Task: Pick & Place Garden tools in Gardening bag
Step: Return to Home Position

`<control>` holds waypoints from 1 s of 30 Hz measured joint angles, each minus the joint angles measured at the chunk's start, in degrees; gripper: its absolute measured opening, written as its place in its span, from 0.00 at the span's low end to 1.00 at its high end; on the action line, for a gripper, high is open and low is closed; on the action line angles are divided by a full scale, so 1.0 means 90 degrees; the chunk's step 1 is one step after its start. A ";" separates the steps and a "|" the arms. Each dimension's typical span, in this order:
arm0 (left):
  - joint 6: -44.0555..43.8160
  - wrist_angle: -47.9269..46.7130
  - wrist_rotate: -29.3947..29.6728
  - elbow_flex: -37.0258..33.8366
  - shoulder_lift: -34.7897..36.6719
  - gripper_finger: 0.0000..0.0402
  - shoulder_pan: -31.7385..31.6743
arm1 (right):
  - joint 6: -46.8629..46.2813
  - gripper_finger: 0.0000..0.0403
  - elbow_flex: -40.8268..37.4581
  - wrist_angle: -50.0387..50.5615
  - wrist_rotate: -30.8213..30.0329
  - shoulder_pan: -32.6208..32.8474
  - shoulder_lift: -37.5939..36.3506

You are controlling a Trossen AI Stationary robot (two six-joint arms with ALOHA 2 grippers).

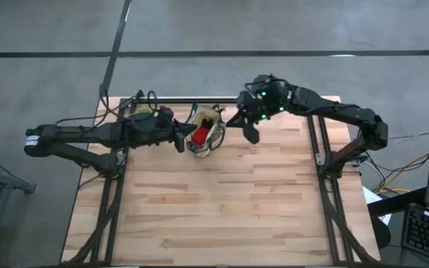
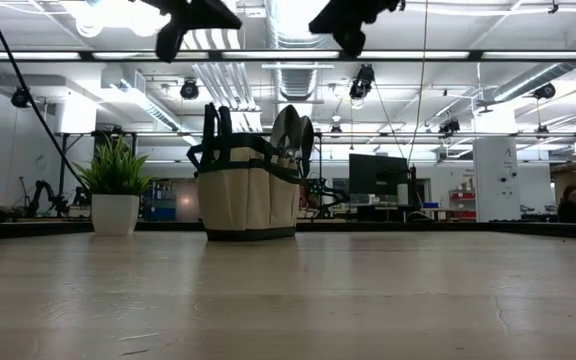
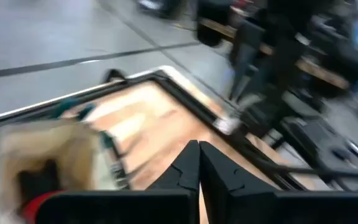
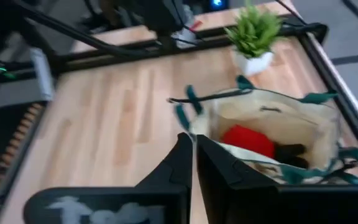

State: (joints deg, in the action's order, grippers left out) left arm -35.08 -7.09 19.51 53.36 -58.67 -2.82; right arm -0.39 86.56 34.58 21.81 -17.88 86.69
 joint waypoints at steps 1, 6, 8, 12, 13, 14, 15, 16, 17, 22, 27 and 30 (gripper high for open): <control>0.0227 0.0128 -0.0347 -0.0026 0.0000 0.01 -0.0065 | -0.0030 0.03 -0.0044 -0.0005 0.0130 -0.0005 -0.0098; 0.0917 0.0272 -0.0947 -0.0016 0.0364 0.02 -0.0127 | -0.0070 0.02 -0.0570 -0.0346 -0.0003 0.0147 -0.1011; 0.0912 0.0279 -0.0885 -0.0017 0.0595 0.01 -0.0106 | -0.0151 0.02 -0.0971 -0.0520 -0.0495 0.0253 -0.1497; 0.0900 -0.0223 -0.0861 -0.0017 0.1009 0.01 -0.0037 | -0.0465 0.02 -0.1901 -0.0783 -0.1147 0.0433 -0.2433; 0.0933 -0.0449 -0.0926 -0.0019 0.1118 0.01 -0.0037 | -0.0600 0.02 -0.2100 -0.0866 -0.1149 0.0465 -0.2624; 0.1078 -0.0662 -0.0924 -0.0017 0.1209 0.02 -0.0037 | -0.0653 0.02 -0.2288 -0.0904 -0.1144 0.0472 -0.2806; 0.1316 -0.0936 -0.0902 -0.0017 0.1308 0.03 -0.0037 | -0.0649 0.02 -0.2473 -0.0873 -0.1136 0.0477 -0.2972; 0.1555 -0.1263 -0.0875 -0.0017 0.1393 0.04 -0.0051 | -0.0559 0.02 -0.2638 -0.0859 -0.1138 0.0476 -0.3125; 0.1638 -0.1567 -0.0838 -0.0021 0.1457 0.05 -0.0051 | -0.0426 0.02 -0.2785 -0.0868 -0.1137 0.0474 -0.3261; 0.1972 -0.1809 -0.0806 -0.0317 0.1474 0.06 -0.0037 | -0.0352 0.02 -0.3708 -0.0956 -0.1088 0.0483 -0.3962; 0.2038 -0.0129 -0.0729 -0.1133 0.1570 0.05 0.0042 | -0.1271 0.02 -0.4820 -0.1853 -0.1057 0.0489 -0.4606; 0.2136 0.0925 -0.0733 -0.1766 0.1738 0.05 0.0229 | -0.1327 0.02 -0.5384 -0.2283 -0.1056 0.0531 -0.5203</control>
State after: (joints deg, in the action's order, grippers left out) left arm -15.86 1.24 12.92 37.47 -43.03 -0.76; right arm -12.33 38.10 14.03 12.31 -13.10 39.87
